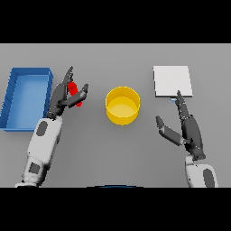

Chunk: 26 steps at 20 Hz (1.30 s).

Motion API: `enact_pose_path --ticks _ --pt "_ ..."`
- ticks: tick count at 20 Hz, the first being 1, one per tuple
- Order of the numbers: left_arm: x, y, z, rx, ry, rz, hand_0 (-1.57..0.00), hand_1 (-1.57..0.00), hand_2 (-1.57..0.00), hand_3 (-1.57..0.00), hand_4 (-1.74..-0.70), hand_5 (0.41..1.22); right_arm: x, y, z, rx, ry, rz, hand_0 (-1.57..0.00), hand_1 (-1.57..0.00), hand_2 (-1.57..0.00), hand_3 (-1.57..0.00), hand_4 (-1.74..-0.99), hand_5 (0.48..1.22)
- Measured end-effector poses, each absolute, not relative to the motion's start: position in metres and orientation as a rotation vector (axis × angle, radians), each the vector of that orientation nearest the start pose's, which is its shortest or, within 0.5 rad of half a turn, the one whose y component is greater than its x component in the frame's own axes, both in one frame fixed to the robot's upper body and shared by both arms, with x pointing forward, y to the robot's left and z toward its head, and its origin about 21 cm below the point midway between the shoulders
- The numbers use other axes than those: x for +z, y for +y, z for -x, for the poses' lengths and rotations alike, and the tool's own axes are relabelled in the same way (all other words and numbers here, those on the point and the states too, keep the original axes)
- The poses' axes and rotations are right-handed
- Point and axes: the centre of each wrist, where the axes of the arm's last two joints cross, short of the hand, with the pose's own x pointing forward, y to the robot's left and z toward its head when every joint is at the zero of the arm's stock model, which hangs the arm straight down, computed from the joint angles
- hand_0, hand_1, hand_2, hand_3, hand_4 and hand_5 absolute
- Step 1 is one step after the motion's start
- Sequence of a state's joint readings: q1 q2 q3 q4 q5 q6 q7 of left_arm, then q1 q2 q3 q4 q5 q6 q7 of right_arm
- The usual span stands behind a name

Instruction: Pick up the red beaker and tilt it to pour out 1 green nut into yellow bowl. Pick up the yellow bowl and place it on the metallic measuring scale.

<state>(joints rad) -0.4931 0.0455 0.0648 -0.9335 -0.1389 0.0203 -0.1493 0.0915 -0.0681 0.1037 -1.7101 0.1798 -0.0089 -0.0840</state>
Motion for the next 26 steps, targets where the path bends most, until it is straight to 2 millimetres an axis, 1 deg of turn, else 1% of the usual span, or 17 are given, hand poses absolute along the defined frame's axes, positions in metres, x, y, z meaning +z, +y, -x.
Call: enact_pose_path --ticks 1,2,3,4,5,6,8,10,12,13,15,16,18,20,22,23,26 --pt "-0.026 0.198 -0.359 -0.238 -1.54 -0.037 0.0 -0.01 -0.05 -0.04 -1.33 0.738 0.014 -0.224 -0.226 0.246 -1.704 0.131 0.0 0.0 0.0 0.0 -1.244 0.644" --pt "-0.029 0.194 -0.359 -0.223 -1.534 -0.032 -0.08 -0.09 -0.16 -0.13 -1.36 0.761 0.014 -0.224 -0.224 0.246 -1.71 0.126 0.0 0.0 0.0 0.0 -1.242 0.645" --pt "-0.033 0.192 -0.36 -0.206 -1.54 -0.025 -0.21 -0.23 -0.29 -0.25 -1.4 0.787 0.017 -0.222 -0.225 0.249 -1.708 0.131 0.0 0.0 0.0 0.0 -1.24 0.645" --pt "-0.035 0.188 -0.36 -0.193 -1.547 -0.034 -0.38 -0.41 -0.46 -0.52 -1.41 0.874 0.017 -0.224 -0.228 0.241 -1.701 0.148 0.0 0.0 0.0 0.0 -1.236 0.647" --pt "-0.034 0.187 -0.361 -0.182 -1.562 -0.047 -0.55 -0.59 -0.66 -0.73 -1.47 0.943 0.016 -0.224 -0.225 0.253 -1.708 0.147 0.0 0.0 0.0 0.0 -1.237 0.648" --pt "-0.033 0.188 -0.364 -0.172 -1.544 -0.093 -0.76 -0.78 -0.84 -0.88 -1.52 0.999 0.016 -0.224 -0.226 0.246 -1.702 0.142 0.0 0.0 0.0 0.0 -1.239 0.648" --pt "-0.032 0.18 -0.365 -0.231 -1.551 -0.145 -1.05 -1.07 -1.11 -1.06 -1.59 1.079 0.015 -0.228 -0.225 0.242 -1.7 0.137 0.0 0.0 0.0 0.0 -1.239 0.648" --pt "-0.031 0.176 -0.366 -0.259 -1.561 -0.143 -1.24 -1.25 -1.27 -1.15 -1.64 1.13 0.012 -0.222 -0.223 0.251 -1.7 0.14 0.0 0.0 0.0 0.0 -1.242 0.65" --pt "-0.032 0.172 -0.363 -0.257 -1.567 -0.12 -1.36 -1.36 -1.38 -1.3 -1.56 1.163 0.015 -0.223 -0.228 0.238 -1.701 0.123 0.0 0.0 0.0 0.0 -1.251 0.646" --pt "-0.032 0.176 -0.365 -0.256 -1.562 -0.131 -1.4 -1.41 -1.42 -1.36 -1.54 1.174 0.015 -0.223 -0.227 0.235 -1.709 0.118 0.0 0.0 0.0 0.0 -1.255 0.644" --pt "-0.031 0.177 -0.364 -0.237 -1.592 -0.102 -1.46 -1.47 -1.47 -1.43 -1.61 1.165 0.013 -0.228 -0.226 0.227 -1.693 0.12 0.0 0.0 0.0 0.0 -1.245 0.642" --pt "-0.028 0.18 -0.365 -0.208 -1.604 -0.062 -1.48 -1.49 -1.49 -1.46 -1.64 1.157 0.014 -0.224 -0.227 0.239 -1.703 0.125 0.0 0.0 0.0 0.0 -1.248 0.645" --pt "-0.02 0.182 -0.368 -0.164 -1.636 -0.013 -1.51 -1.52 -1.52 -1.5 -1.68 1.144 0.013 -0.224 -0.224 0.243 -1.702 0.128 0.0 0.0 0.0 0.0 -1.238 0.643" --pt "-0.009 0.185 -0.37 -0.15 -1.659 0.019 -1.54 -1.54 -1.54 -1.53 -1.7 1.135 0.016 -0.222 -0.227 0.25 -1.721 0.134 0.0 0.0 0.0 0.0 -1.233 0.644" --pt "0.003 0.191 -0.372 -0.162 -1.679 0.021 -1.55 -1.55 -1.55 -1.54 -1.71 1.132 0.016 -0.225 -0.225 0.255 -1.73 0.141 0.0 0.0 0.0 0.0 -1.227 0.647" --pt "0.013 0.189 -0.375 -0.19 -1.691 0.028 -1.55 -1.55 -1.55 -1.55 -1.72 1.131 0.014 -0.224 -0.222 0.26 -1.728 0.135 0.0 0.0 0.0 0.0 -1.226 0.65" --pt "0.023 0.191 -0.374 -0.266 -1.696 -0.004 -1.56 -1.56 -1.56 -1.55 -1.72 1.133 0.012 -0.224 -0.222 0.28 -1.734 0.158 0.0 0.0 0.0 0.0 -1.219 0.659"
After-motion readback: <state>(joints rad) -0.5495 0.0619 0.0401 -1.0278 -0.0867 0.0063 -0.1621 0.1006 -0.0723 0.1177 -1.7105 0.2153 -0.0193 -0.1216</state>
